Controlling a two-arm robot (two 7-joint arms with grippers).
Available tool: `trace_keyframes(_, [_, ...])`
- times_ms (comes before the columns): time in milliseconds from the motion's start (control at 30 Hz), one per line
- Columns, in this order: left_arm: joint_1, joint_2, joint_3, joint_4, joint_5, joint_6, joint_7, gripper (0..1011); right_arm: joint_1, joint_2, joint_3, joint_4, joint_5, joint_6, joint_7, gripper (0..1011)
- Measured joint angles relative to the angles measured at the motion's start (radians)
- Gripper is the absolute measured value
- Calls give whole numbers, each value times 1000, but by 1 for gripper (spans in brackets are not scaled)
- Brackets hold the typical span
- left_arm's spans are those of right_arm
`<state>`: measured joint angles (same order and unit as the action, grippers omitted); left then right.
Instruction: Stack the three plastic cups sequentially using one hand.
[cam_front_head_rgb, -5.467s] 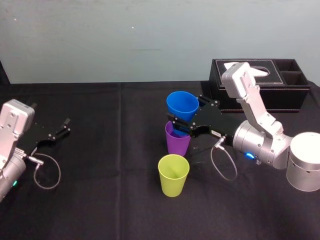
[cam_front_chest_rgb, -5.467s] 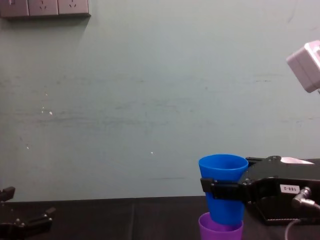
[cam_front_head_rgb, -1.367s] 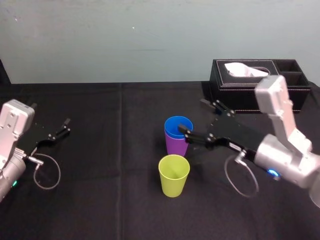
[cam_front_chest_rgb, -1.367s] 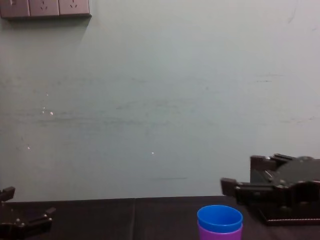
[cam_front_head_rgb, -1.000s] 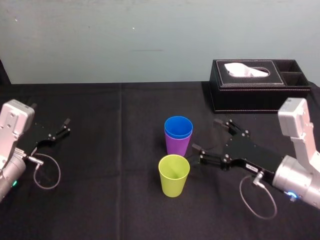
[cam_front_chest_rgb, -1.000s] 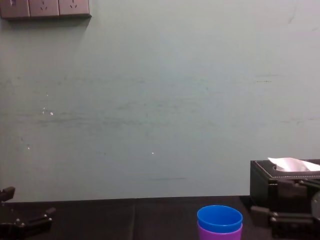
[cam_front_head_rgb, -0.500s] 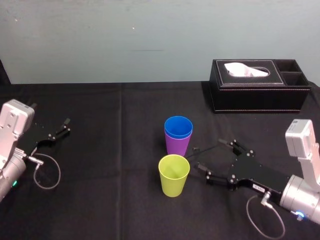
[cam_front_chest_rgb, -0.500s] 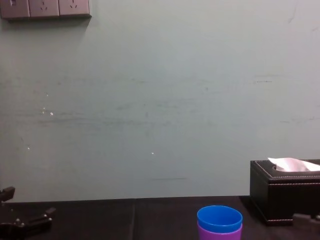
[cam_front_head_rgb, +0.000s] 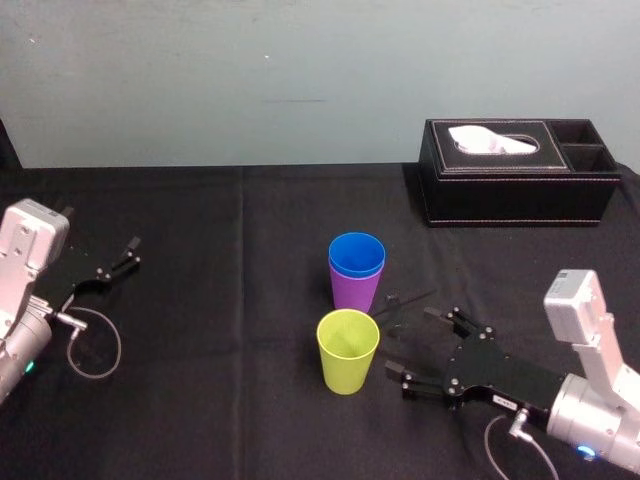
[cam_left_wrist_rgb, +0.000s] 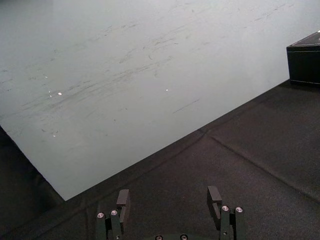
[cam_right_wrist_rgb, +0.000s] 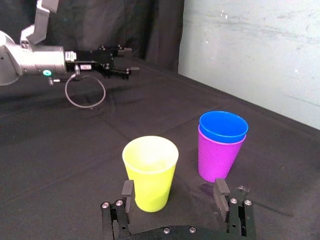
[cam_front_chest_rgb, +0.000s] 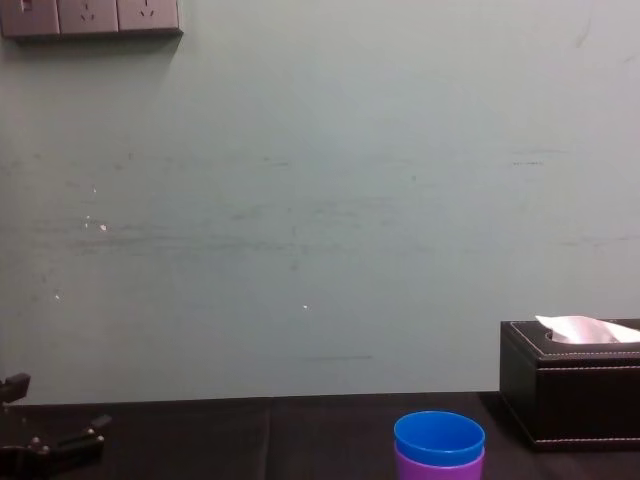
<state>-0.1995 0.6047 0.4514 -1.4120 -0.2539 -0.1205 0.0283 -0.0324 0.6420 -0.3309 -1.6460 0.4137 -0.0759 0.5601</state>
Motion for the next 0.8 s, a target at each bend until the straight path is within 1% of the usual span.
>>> trace_keyframes(200, [0,0,0,0,0,0,0,1010,30,-25,-30,33,-32,15,-10,1003])
trace_keyframes(433, [0,0,0,0,0,0,0,1010,53,-44,-51,56,-54,24,-13,1003])
trace_keyframes(800, [0,0,0,0,0,0,0,1010,77,-62,-72,74,-67,32,-8,1003])
